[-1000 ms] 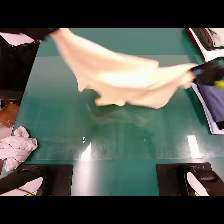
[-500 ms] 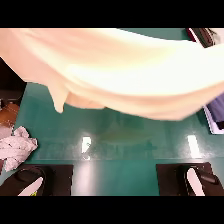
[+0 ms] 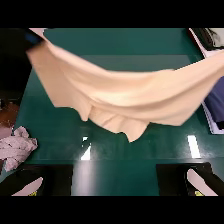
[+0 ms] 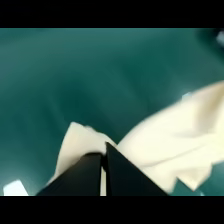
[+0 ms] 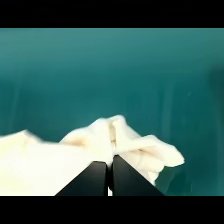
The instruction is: Fold the shirts.
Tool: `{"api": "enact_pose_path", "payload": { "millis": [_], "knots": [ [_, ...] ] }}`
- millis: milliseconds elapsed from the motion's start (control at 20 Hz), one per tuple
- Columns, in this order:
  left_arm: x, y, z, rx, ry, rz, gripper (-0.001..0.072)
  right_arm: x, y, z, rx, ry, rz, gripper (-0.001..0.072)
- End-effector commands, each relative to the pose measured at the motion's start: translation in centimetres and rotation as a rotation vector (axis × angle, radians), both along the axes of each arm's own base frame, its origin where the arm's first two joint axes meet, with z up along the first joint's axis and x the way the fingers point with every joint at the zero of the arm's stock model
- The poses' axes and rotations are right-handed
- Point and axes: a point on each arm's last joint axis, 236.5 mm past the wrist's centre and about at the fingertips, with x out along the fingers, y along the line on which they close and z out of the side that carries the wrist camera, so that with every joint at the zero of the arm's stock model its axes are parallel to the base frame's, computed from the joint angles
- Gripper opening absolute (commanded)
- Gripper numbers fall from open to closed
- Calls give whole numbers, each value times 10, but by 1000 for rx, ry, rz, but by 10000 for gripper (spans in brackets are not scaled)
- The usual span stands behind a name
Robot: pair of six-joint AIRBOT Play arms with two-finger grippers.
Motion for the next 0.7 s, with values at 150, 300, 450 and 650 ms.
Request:
{"api": "enact_pose_path", "payload": {
  "millis": [150,300,450,650],
  "knots": [
    [57,-9,-217,165,444,-14,26,80,39,-170,7,305,117,13],
    [71,-12,-269,185,537,-6,26,119,42,-216,20,303,83,14],
    [76,-13,-281,187,548,-1,26,147,36,-231,20,284,56,14],
    [85,-12,-268,190,505,4,26,167,5,-213,25,254,7,544]
  ]
}}
